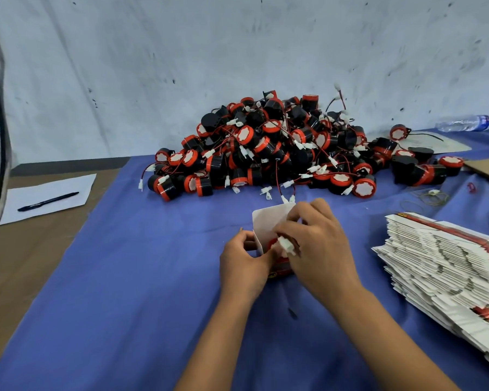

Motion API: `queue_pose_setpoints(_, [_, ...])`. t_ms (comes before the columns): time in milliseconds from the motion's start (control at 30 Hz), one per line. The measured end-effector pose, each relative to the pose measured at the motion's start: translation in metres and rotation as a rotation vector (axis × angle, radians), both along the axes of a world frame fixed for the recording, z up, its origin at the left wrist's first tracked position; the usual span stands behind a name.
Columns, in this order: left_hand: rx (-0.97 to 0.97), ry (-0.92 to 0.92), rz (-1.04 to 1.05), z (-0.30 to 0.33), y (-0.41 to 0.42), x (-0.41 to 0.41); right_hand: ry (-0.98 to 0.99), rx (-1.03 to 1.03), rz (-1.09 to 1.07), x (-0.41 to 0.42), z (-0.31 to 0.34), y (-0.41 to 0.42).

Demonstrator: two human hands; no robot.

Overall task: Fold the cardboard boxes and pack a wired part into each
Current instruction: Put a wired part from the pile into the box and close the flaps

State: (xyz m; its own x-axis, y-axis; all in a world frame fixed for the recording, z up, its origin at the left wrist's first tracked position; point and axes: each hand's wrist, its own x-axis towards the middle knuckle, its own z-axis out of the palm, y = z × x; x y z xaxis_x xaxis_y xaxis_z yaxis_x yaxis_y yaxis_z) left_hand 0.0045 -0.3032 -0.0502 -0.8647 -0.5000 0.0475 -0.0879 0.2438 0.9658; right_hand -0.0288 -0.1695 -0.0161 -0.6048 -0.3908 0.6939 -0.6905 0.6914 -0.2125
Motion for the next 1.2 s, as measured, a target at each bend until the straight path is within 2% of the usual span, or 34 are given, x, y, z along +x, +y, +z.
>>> queue_pose_setpoints(133, [0.074, -0.007, 0.009, 0.001, 0.001, -0.002, -0.236, 0.166, -0.12, 0.012, 0.016, -0.023])
queue_pose_setpoints(233, [0.087, -0.003, 0.011, 0.001, 0.003, -0.003, -0.34, 0.231, -0.137, 0.011, 0.025, -0.036])
queue_pose_setpoints(367, [0.073, 0.007, -0.004, 0.0, 0.003, -0.002, -0.349, 0.31, -0.173, 0.003, 0.027, -0.044])
queue_pose_setpoints(500, [0.078, 0.023, -0.013, -0.003, 0.001, -0.002, -0.473, 0.212, -0.043, -0.009, 0.026, -0.034])
queue_pose_setpoints(567, [0.069, 0.027, -0.012, -0.003, 0.001, -0.003, -0.495, 0.234, -0.013, -0.011, 0.028, -0.03])
queue_pose_setpoints(700, [0.055, 0.024, -0.008, 0.0, 0.004, -0.003, -0.436, 0.384, -0.1, -0.005, 0.028, -0.035])
queue_pose_setpoints(867, [0.05, 0.028, -0.022, 0.005, 0.004, 0.0, -0.369, 0.23, -0.208, 0.007, 0.018, -0.039])
queue_pose_setpoints(967, [0.069, 0.026, -0.029, 0.006, 0.002, 0.001, -0.334, 0.293, -0.161, 0.007, 0.013, -0.04])
queue_pose_setpoints(1100, [0.065, 0.033, -0.063, 0.004, 0.004, 0.002, -0.438, 0.459, -0.071, -0.004, 0.022, -0.033])
queue_pose_setpoints(1200, [0.038, 0.039, -0.06, 0.001, 0.006, 0.003, -0.617, 0.558, -0.007, -0.007, 0.036, -0.034])
